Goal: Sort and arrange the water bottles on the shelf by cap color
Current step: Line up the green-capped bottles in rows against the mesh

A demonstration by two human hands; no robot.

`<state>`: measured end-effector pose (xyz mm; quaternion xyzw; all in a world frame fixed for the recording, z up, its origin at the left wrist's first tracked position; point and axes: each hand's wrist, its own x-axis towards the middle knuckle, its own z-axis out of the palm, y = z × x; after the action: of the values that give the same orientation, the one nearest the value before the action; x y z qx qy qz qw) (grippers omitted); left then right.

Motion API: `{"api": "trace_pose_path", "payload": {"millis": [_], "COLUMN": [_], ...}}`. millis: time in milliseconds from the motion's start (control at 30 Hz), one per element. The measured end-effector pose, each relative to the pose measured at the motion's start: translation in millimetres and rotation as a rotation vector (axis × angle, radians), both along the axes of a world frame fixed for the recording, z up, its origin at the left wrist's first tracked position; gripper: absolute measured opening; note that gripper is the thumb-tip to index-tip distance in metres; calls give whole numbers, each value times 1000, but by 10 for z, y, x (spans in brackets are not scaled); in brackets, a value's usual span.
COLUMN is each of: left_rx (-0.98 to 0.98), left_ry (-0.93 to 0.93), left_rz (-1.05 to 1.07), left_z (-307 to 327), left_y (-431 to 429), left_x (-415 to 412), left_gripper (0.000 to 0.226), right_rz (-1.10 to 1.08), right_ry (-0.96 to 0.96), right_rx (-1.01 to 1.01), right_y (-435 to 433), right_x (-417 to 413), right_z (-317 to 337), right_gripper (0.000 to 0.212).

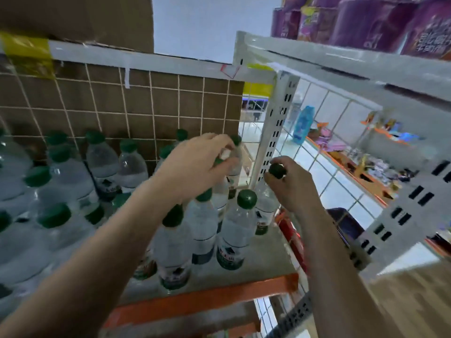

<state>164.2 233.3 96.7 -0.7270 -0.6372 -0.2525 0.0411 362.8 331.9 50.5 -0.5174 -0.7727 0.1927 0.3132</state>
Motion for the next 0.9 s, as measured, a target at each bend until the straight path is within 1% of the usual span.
{"api": "trace_pose_path", "payload": {"millis": [167,267,367,500,633,667,733,800,900], "left_rx": [-166,-244,-256,-306,-427,-442,-435,-404,-377], "left_ry": [65,69,118,199,197,178,101,53,76], "left_rz": [-25,-68,-75,-57,-88,-107,-129,-138,-93], "left_z": [112,166,191,149,25,-19,-100,-134,-136], "left_y": [150,359,671,1150,1566,1655,1767,1847,1912], "left_x": [-120,-200,-288,-331,-350,-353,-352,-376,-449], "left_gripper": [45,43,37,43,49,44,24,29,33], "right_rz": [27,54,60,47,21,25,61,96,143], "right_ry": [75,96,100,87,82,88,93,74,29], "right_rx": [37,39,23,-44,-79,-81,-73,-59,-52], "right_y": [166,317,493,734,990,1059,1167,1275,1418], "right_x": [-78,-148,-221,-367,-529,-558,-597,-638,-706], "right_z": [-172,-152,-119,-95,-44,-27,8,35,71], "right_gripper": [25,25,30,39,38,37,33,30,31]}}
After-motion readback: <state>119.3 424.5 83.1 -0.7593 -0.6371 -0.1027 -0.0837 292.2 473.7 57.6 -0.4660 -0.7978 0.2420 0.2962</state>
